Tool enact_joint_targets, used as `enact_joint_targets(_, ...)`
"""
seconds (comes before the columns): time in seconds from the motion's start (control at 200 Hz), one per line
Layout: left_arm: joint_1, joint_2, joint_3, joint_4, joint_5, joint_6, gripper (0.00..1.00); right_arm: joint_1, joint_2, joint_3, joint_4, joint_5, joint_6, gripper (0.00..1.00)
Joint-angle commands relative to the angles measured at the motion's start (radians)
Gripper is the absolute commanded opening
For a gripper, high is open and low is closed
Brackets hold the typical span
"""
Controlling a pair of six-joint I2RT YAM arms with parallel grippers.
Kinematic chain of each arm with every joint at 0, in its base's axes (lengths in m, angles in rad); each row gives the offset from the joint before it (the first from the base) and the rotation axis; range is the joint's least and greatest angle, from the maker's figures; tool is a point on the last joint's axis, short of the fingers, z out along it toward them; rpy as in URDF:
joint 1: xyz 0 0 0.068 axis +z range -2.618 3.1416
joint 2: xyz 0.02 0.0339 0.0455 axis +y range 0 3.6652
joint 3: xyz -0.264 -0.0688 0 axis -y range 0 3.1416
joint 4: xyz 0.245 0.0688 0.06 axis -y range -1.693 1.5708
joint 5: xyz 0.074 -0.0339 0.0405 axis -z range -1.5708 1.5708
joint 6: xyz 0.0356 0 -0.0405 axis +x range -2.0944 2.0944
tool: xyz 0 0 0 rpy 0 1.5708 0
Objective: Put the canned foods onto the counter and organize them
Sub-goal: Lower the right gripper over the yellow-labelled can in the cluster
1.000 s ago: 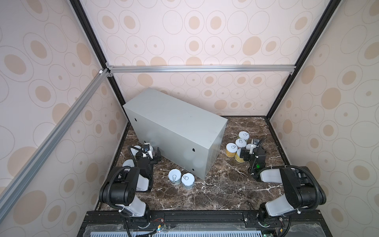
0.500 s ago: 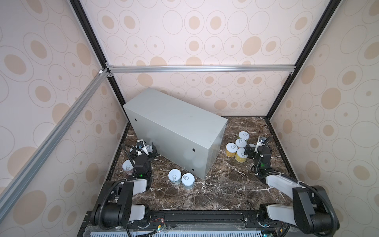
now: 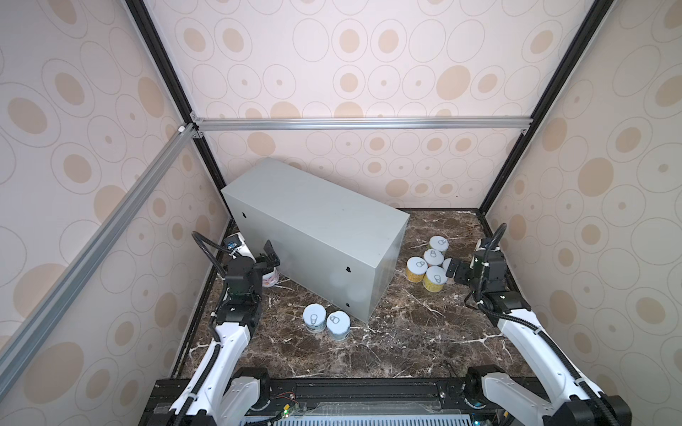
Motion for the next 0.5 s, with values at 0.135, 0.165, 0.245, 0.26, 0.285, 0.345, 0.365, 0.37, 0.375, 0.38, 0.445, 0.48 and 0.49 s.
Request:
enact_joint_targets(0.135,-0.108,-0.11,0.056,-0.398,0.105,-0.103,0.99,0.02,-0.033,0.052,-0.327,-0.151,0.103,1.0)
enact_joint_targets(0.165,-0.131,-0.123,0.055,-0.413,0.095,-0.101,0.99,0.021,-0.037,0.046,-0.333,-0.165,0.11,1.0)
enact_joint_targets(0.245,-0.177,-0.156,0.052,-0.449,0.065,-0.102,0.99,0.027,-0.041,0.029,-0.334,-0.195,0.133,1.0)
enact_joint_targets(0.26,-0.182,-0.163,0.048,-0.452,0.058,-0.107,0.99,0.029,-0.04,0.023,-0.331,-0.198,0.137,1.0)
enact_joint_targets(0.285,-0.187,-0.175,0.043,-0.457,0.052,-0.116,0.99,0.034,-0.037,0.015,-0.323,-0.201,0.143,1.0)
enact_joint_targets(0.345,-0.193,-0.199,0.028,-0.463,0.056,-0.133,0.99,0.05,-0.024,0.0,-0.305,-0.193,0.152,1.0)
enact_joint_targets(0.365,-0.193,-0.203,0.025,-0.466,0.057,-0.135,0.99,0.056,-0.016,-0.005,-0.298,-0.189,0.155,1.0)
enact_joint_targets(0.37,-0.193,-0.204,0.024,-0.467,0.056,-0.135,0.99,0.058,-0.014,-0.006,-0.298,-0.188,0.156,1.0)
enact_joint_targets(0.375,-0.192,-0.205,0.024,-0.467,0.056,-0.135,0.99,0.059,-0.011,-0.008,-0.297,-0.187,0.157,1.0)
enact_joint_targets(0.38,-0.192,-0.205,0.022,-0.469,0.056,-0.135,0.99,0.06,-0.01,-0.009,-0.296,-0.186,0.157,1.0)
enact_joint_targets(0.445,-0.194,-0.202,0.011,-0.474,0.051,-0.128,0.99,0.073,0.018,-0.024,-0.27,-0.179,0.168,1.0)
enact_joint_targets(0.48,-0.194,-0.195,0.004,-0.475,0.047,-0.125,0.99,0.076,0.035,-0.031,-0.25,-0.179,0.175,1.0)
enact_joint_targets(0.49,-0.194,-0.194,0.003,-0.476,0.047,-0.124,0.99,0.076,0.04,-0.034,-0.245,-0.18,0.176,1.0)
